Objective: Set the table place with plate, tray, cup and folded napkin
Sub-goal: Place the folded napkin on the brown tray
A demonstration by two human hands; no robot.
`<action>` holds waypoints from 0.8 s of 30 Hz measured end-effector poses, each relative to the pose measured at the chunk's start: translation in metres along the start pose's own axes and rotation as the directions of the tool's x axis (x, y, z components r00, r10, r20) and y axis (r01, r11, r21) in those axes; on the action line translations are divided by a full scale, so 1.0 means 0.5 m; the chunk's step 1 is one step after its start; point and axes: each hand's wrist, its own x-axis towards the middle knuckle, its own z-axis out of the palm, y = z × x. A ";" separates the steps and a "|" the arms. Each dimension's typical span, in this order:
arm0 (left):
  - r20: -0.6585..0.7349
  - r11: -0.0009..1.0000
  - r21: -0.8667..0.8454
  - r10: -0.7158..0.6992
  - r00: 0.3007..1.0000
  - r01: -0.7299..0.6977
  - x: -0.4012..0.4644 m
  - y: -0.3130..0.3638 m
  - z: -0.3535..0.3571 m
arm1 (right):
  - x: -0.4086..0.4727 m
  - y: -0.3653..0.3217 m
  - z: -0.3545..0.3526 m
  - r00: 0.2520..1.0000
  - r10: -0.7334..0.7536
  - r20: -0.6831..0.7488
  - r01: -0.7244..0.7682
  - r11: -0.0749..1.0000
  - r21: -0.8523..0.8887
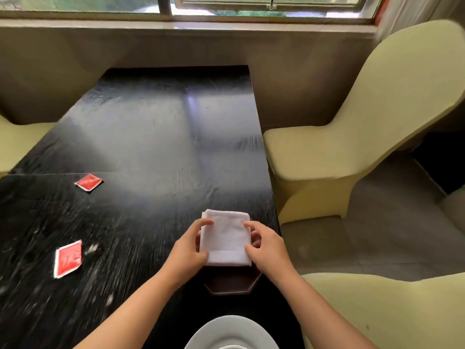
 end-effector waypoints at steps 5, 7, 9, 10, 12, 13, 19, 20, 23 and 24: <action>-0.004 0.981 0.190 0.028 1.000 -0.027 0.016 0.003 0.021 | 0.012 -0.002 0.012 0.998 -0.046 -0.047 0.042 0.994 -0.101; 0.013 0.966 0.254 0.041 0.999 -0.043 0.022 0.006 0.025 | 0.016 -0.003 0.012 0.997 -0.051 -0.055 0.043 0.990 -0.135; 0.022 0.954 0.293 0.053 0.998 -0.057 0.028 0.004 0.028 | 0.018 -0.004 0.013 0.997 -0.067 -0.049 0.058 0.985 -0.160; 0.018 0.946 0.320 0.055 0.998 -0.058 0.030 0.001 0.029 | 0.019 -0.004 0.015 0.996 -0.072 -0.047 0.063 0.983 -0.171; -0.005 0.901 0.431 0.063 0.998 -0.055 0.031 -0.005 0.031 | 0.019 -0.003 0.020 0.997 -0.069 -0.043 0.058 0.975 -0.215; -0.020 0.864 0.500 0.083 0.996 -0.062 0.029 -0.009 0.031 | 0.019 -0.004 0.022 0.997 -0.067 -0.041 0.054 0.963 -0.265; 0.056 0.578 0.799 0.207 0.977 -0.168 0.015 -0.040 0.034 | -0.002 -0.007 0.027 0.937 -0.339 -0.090 0.156 0.631 -0.760; 0.084 0.545 0.820 0.191 0.978 -0.177 0.014 -0.044 0.033 | -0.005 -0.003 0.030 0.928 -0.365 -0.074 0.174 0.599 -0.782; 0.106 0.523 0.834 0.163 0.981 -0.177 0.016 -0.051 0.032 | -0.004 0.016 0.035 0.951 -0.307 0.030 0.217 0.598 -0.772; 0.102 0.522 0.835 0.158 0.982 -0.171 0.016 -0.053 0.032 | 0.000 0.026 0.040 0.959 -0.275 0.067 0.232 0.628 -0.743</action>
